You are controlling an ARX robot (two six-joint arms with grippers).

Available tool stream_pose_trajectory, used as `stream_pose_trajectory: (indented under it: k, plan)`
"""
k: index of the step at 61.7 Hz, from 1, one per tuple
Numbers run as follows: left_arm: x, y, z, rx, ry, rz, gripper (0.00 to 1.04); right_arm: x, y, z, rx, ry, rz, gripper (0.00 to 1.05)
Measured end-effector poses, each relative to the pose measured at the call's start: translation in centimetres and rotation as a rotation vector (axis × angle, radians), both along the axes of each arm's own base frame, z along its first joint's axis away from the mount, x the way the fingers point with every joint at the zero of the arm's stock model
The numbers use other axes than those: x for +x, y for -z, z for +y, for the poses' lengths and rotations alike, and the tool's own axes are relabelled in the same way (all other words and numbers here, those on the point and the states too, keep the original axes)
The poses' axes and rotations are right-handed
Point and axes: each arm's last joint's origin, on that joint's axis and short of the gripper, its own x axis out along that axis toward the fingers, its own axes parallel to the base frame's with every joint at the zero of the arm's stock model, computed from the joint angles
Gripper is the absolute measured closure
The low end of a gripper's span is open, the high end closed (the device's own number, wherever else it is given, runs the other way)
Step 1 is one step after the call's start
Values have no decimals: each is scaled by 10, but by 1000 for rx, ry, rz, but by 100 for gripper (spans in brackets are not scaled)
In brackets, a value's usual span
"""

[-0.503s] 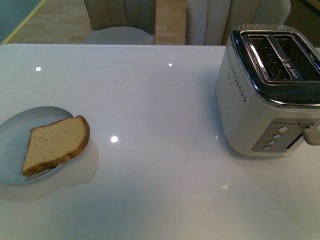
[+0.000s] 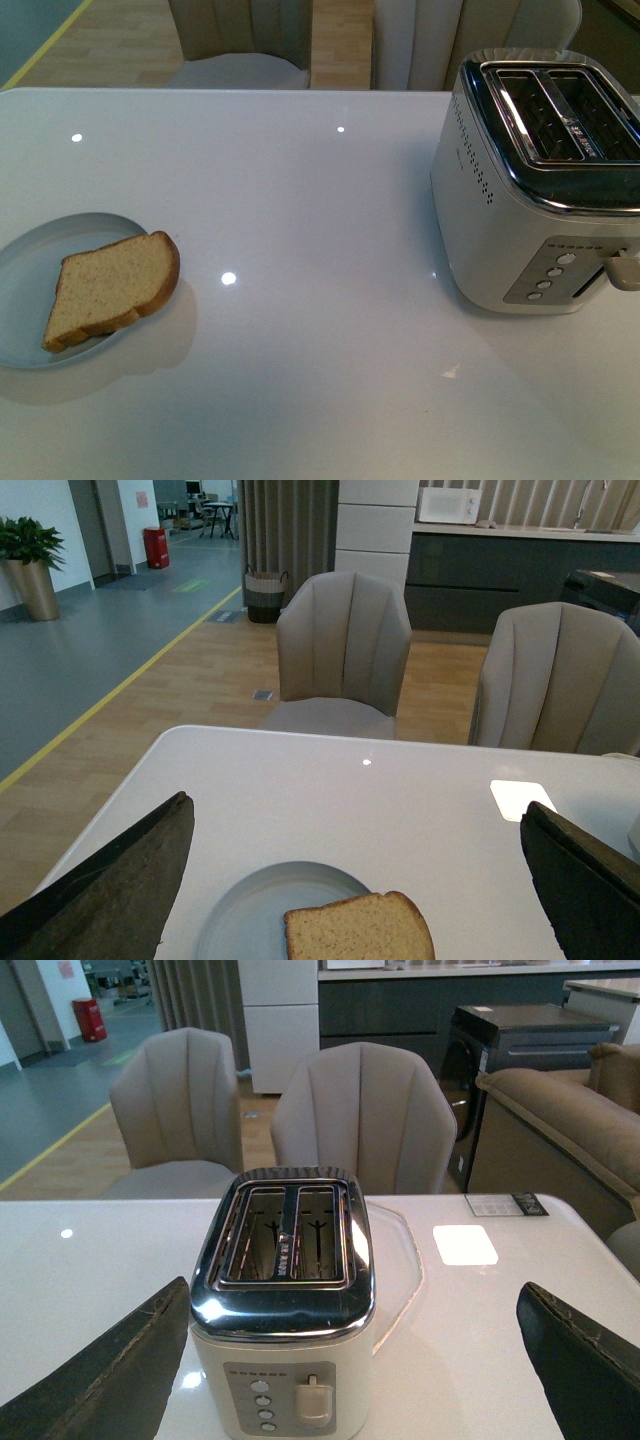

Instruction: Left arm holds plate, right arm toasts bread

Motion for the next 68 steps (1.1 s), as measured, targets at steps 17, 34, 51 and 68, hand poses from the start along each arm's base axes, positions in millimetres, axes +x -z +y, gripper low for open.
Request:
stream_pose_trajectory:
  k: [17,34,51,68]
  plan:
    - [1,-1,0,-41,77,269,7,0,0,0,0,0,0,9]
    - [21,-1,19,-210,80,772,7,0,0,0,0,0,0,9]
    - [112,14,57,-199,-12,700,7,0,0,0,0,0,0,9]
    - [169,90,79,-188,-129,795,7,0,0,0,0,0,0,9]
